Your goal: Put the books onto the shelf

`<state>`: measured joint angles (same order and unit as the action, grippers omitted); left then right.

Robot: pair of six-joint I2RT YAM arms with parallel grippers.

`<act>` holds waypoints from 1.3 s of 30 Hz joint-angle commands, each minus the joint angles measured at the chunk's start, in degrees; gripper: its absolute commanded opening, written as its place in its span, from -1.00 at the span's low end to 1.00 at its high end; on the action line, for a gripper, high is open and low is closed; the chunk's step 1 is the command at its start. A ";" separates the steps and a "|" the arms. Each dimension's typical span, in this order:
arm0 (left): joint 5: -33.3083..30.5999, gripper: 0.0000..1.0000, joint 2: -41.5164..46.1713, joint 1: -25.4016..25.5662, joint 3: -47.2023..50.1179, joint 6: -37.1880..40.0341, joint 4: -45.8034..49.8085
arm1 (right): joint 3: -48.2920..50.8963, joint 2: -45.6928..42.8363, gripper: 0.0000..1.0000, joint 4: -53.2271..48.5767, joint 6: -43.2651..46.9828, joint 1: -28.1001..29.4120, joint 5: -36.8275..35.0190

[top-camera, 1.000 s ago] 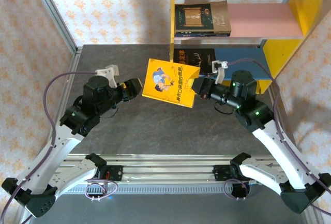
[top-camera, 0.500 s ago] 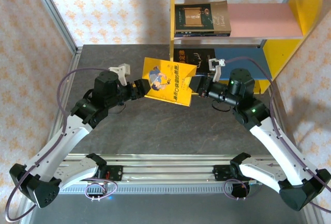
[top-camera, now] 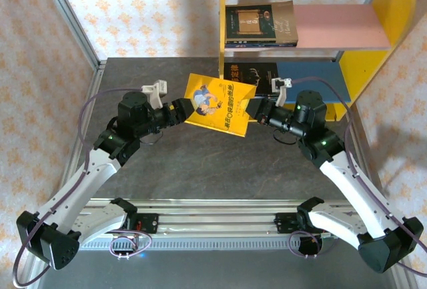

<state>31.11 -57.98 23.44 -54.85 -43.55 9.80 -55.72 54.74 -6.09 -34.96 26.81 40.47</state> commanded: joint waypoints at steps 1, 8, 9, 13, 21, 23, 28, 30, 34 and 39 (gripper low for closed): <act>6.73 0.24 1.82 0.31 -0.22 -1.52 -6.40 | 0.35 -1.13 -0.81 6.28 -0.73 0.11 1.05; 7.45 -0.24 2.33 -0.03 0.35 -1.53 -7.15 | -0.08 -0.36 -0.81 4.82 0.23 -0.14 1.04; 7.55 -0.29 2.43 -0.02 0.39 -1.59 -7.38 | -0.09 -0.17 -0.81 4.77 0.24 -0.18 1.02; 8.47 -0.42 2.84 -0.15 0.94 -2.27 -9.35 | -0.02 0.26 -0.81 5.01 0.00 -0.24 1.10; 10.20 -0.50 4.53 -0.76 2.20 -3.38 -11.27 | 0.54 0.37 -0.82 5.90 -0.34 -0.26 3.37; 11.02 -0.38 4.49 -0.84 2.34 -3.82 -11.62 | 0.53 0.41 -0.83 7.11 -1.18 -0.33 4.04; 11.62 0.08 4.60 -0.86 3.41 -5.84 -13.80 | 1.87 0.72 -0.87 15.14 -7.92 -2.18 6.11; 10.45 0.20 5.05 -0.85 4.28 -7.35 -15.20 | 3.66 0.74 -0.88 19.97 -11.97 -3.23 5.88; 6.41 0.24 4.77 -0.93 7.48 -13.61 -22.46 | 7.43 1.19 -0.90 29.44 -18.93 -3.27 2.62; 4.14 0.24 2.23 -0.91 10.55 -20.27 -33.12 | 10.90 2.60 -0.90 37.45 -23.56 -3.33 0.70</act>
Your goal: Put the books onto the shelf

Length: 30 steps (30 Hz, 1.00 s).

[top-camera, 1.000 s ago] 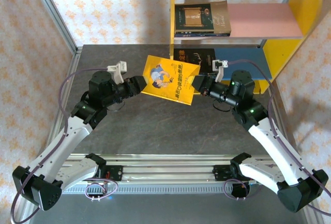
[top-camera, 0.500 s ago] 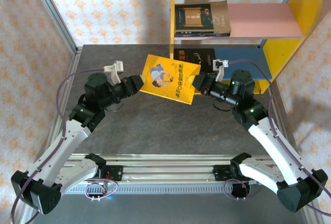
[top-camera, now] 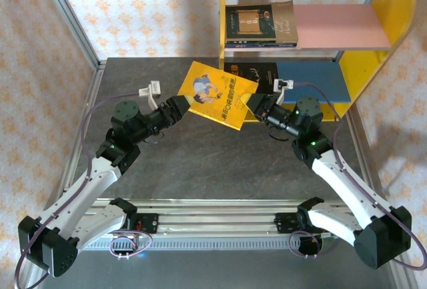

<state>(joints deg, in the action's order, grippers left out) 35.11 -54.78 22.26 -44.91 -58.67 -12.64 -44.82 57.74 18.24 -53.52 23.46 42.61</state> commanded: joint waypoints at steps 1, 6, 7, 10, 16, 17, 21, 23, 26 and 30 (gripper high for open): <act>0.13 0.23 -1.32 0.27 0.62 -5.31 -11.25 | 0.13 -0.34 -0.90 13.14 -4.95 0.11 -1.18; -1.45 -0.01 -1.27 0.23 -0.73 -3.47 -8.86 | 0.41 -1.62 -0.89 9.46 -2.20 0.26 0.28; -1.95 -0.08 -1.04 0.29 -0.94 -2.79 -8.00 | 0.43 -1.98 -0.89 8.69 -1.73 0.27 0.28; -3.54 -0.34 -0.09 0.27 -1.45 -1.13 -5.61 | 0.36 -2.93 -0.88 6.27 -0.37 0.28 0.19; -8.15 -0.73 3.18 0.32 -0.61 -0.32 -4.15 | -0.12 -3.94 -0.76 3.07 0.84 1.60 -1.66; -9.03 -0.83 3.74 0.46 -0.05 -0.78 -4.92 | -0.18 -4.06 -0.72 2.67 1.10 2.22 -2.39; -11.62 -1.00 4.51 1.49 1.45 -3.24 -9.01 | -0.45 -4.31 -0.40 0.86 2.16 5.46 -6.43; -12.66 -1.00 4.38 2.36 1.61 -4.13 -10.85 | -0.61 -4.38 -0.29 0.47 2.52 6.77 -8.00; -14.38 -1.00 4.44 3.34 1.62 -4.61 -12.89 | -0.54 -4.97 -0.09 -0.50 2.67 8.06 -10.25; -15.06 -1.00 4.11 4.08 1.24 -5.20 -15.39 | -0.01 -6.37 0.34 -2.29 2.81 9.22 -13.38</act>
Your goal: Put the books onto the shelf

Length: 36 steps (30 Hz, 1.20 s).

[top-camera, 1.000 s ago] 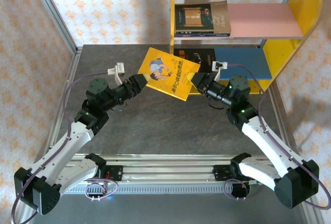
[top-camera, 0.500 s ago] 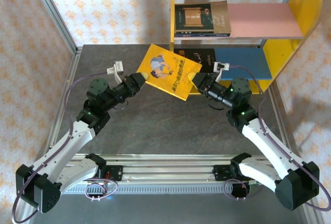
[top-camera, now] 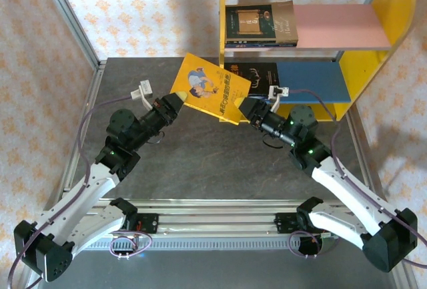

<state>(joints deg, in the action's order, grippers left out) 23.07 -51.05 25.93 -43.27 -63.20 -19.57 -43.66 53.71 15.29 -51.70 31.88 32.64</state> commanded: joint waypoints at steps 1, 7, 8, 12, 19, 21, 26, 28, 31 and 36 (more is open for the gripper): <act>-3.04 -1.00 0.26 0.58 -0.49 -0.84 -9.03 | -1.00 -2.59 0.35 0.41 0.90 0.94 -3.90; -3.65 -1.00 -0.34 1.99 -1.29 -0.60 -10.17 | -0.64 -2.98 0.34 0.25 -0.06 1.43 -4.95; -3.73 -1.00 -0.50 2.32 -1.21 -0.61 -10.84 | -0.64 -2.99 0.34 0.35 -0.15 1.59 -4.95; -4.13 -1.00 -1.39 3.66 -0.95 -0.88 -13.09 | -0.55 -3.05 0.31 0.62 -0.55 2.47 -5.52; -5.02 -1.00 -2.05 6.12 -1.54 -0.11 -13.75 | -0.15 -5.37 0.21 0.05 -0.90 3.04 -6.98; -5.41 -1.00 -1.74 6.90 -1.72 0.31 -13.15 | -0.36 -6.86 0.01 -1.15 -0.38 3.01 -7.71; -5.61 -1.00 -1.92 9.28 -3.06 1.62 -12.33 | -2.22 -9.64 -0.35 -5.12 1.20 3.01 -7.94; -5.32 -1.00 -2.54 10.84 -4.22 2.36 -12.12 | -2.85 -10.41 -0.48 -6.32 1.75 3.01 -7.69; -6.24 -1.00 -3.26 13.81 -6.13 4.14 -10.99 | -4.49 -11.59 -0.69 -8.83 3.12 3.02 -7.19; -8.05 -1.00 -4.31 17.70 -9.84 6.66 -7.27 | -10.54 -14.07 -0.86 -18.32 9.03 3.01 -7.16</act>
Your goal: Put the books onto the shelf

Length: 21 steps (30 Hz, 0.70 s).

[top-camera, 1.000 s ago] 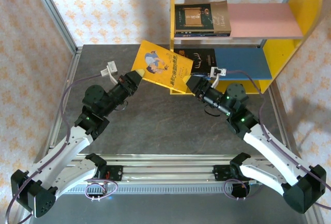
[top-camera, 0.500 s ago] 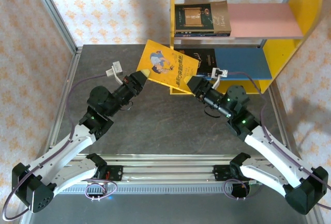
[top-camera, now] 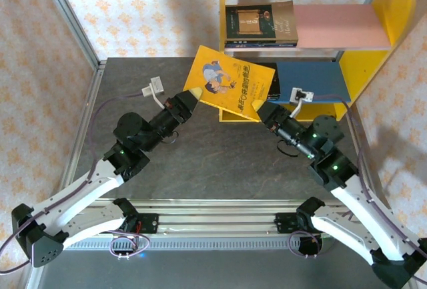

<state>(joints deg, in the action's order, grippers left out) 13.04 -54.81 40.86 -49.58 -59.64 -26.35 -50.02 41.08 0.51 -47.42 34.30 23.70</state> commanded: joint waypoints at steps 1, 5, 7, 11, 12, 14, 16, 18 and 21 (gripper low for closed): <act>1.79 -1.00 -0.89 3.40 -4.21 3.29 -0.16 | -5.56 -1.86 -0.87 -5.36 5.76 0.59 2.17; 1.15 -1.00 -2.59 5.35 -7.06 4.25 0.71 | -11.18 -2.57 -0.90 -13.37 10.02 0.59 2.52; 0.95 -1.00 -3.54 6.11 -8.42 4.61 1.28 | -13.51 -2.76 -0.91 -16.07 11.44 0.59 2.75; 0.68 -0.81 -6.03 7.24 -11.08 4.20 2.18 | -17.44 -2.80 -0.93 -21.35 14.35 0.59 1.82; 0.90 -0.73 -6.61 7.46 -11.93 4.07 2.41 | -18.33 -2.68 -0.93 -22.38 14.80 0.63 1.70; 1.32 -0.49 -8.03 8.15 -14.13 4.41 3.21 | -20.46 -2.67 -0.93 -24.68 16.23 0.59 1.24; 1.27 -0.31 -8.94 8.75 -16.05 5.17 4.47 | -22.79 -2.68 -0.94 -27.21 17.80 0.60 0.20; 1.26 -0.16 -9.72 8.88 -18.23 5.95 6.38 | -25.51 -2.26 -0.94 -29.77 19.66 0.59 -1.15; 0.63 0.00 -10.48 8.88 -22.06 8.05 10.87 | -30.56 -0.58 -0.94 -33.74 22.88 0.59 -2.88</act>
<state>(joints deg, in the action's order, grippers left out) 13.08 -65.71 49.54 -66.74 -54.81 -18.52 -76.09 40.01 -30.70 -29.71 34.57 20.71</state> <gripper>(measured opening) 0.488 0.116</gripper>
